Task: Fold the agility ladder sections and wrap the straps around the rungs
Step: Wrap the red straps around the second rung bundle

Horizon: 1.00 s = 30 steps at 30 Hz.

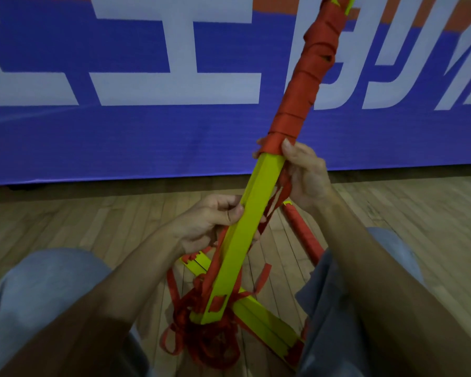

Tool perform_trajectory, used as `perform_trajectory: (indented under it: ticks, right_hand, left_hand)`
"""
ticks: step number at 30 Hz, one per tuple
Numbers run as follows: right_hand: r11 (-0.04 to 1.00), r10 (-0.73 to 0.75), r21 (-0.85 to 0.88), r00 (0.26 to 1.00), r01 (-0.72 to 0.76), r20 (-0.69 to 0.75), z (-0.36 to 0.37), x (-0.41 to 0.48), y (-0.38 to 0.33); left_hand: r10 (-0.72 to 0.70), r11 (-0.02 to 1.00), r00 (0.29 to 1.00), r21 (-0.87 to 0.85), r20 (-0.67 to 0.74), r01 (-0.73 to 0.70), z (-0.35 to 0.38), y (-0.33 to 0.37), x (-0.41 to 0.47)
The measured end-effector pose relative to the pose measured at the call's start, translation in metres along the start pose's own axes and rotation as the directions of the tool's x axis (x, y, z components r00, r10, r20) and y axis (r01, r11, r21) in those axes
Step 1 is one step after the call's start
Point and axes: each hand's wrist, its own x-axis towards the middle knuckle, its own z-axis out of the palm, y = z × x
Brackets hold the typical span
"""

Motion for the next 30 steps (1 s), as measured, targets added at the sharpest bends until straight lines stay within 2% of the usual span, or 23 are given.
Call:
perform_trajectory:
  ticks: [3, 6, 9, 14, 18, 22, 27, 30]
  right_hand:
    - [0.997, 0.061, -0.052, 0.998, -0.061, -0.010, 0.003, 0.001, 0.002]
    - [0.969, 0.141, -0.212, 0.989, -0.129, 0.039, 0.002, 0.000, 0.007]
    - [0.936, 0.157, -0.337, 0.977, -0.102, 0.141, 0.000, -0.001, 0.009]
    - [0.879, 0.137, -0.477, 0.970, -0.025, 0.203, -0.008, 0.002, 0.006]
    - [0.866, 0.162, -0.495, 0.975, -0.066, 0.154, -0.011, 0.001, 0.002]
    - [0.837, 0.151, -0.544, 0.982, -0.064, 0.117, -0.014, 0.002, 0.002]
    - [0.856, 0.219, -0.501, 0.967, -0.126, 0.131, -0.004, -0.001, -0.002]
    - [0.787, 0.201, -0.594, 0.980, -0.164, -0.003, 0.007, -0.001, 0.004]
  left_hand:
    - [0.034, 0.998, 0.997, 0.047, -0.068, -0.031, -0.007, -0.001, 0.000]
    - [0.069, 0.995, 0.987, 0.087, -0.142, -0.057, -0.012, -0.001, 0.000]
    - [0.085, 0.993, 0.978, 0.102, -0.192, -0.066, -0.015, 0.003, 0.000]
    - [0.116, 0.989, 0.973, 0.111, -0.200, -0.095, -0.012, 0.008, -0.004]
    - [0.107, 0.983, 0.973, 0.167, -0.204, -0.073, -0.014, 0.011, -0.006]
    - [0.109, 0.982, 0.951, 0.177, -0.289, -0.059, -0.010, 0.013, -0.005]
    - [0.133, 0.969, 0.871, 0.245, -0.473, -0.015, -0.009, 0.008, 0.003]
    - [0.153, 0.948, 0.832, 0.317, -0.534, 0.030, -0.004, 0.005, 0.007]
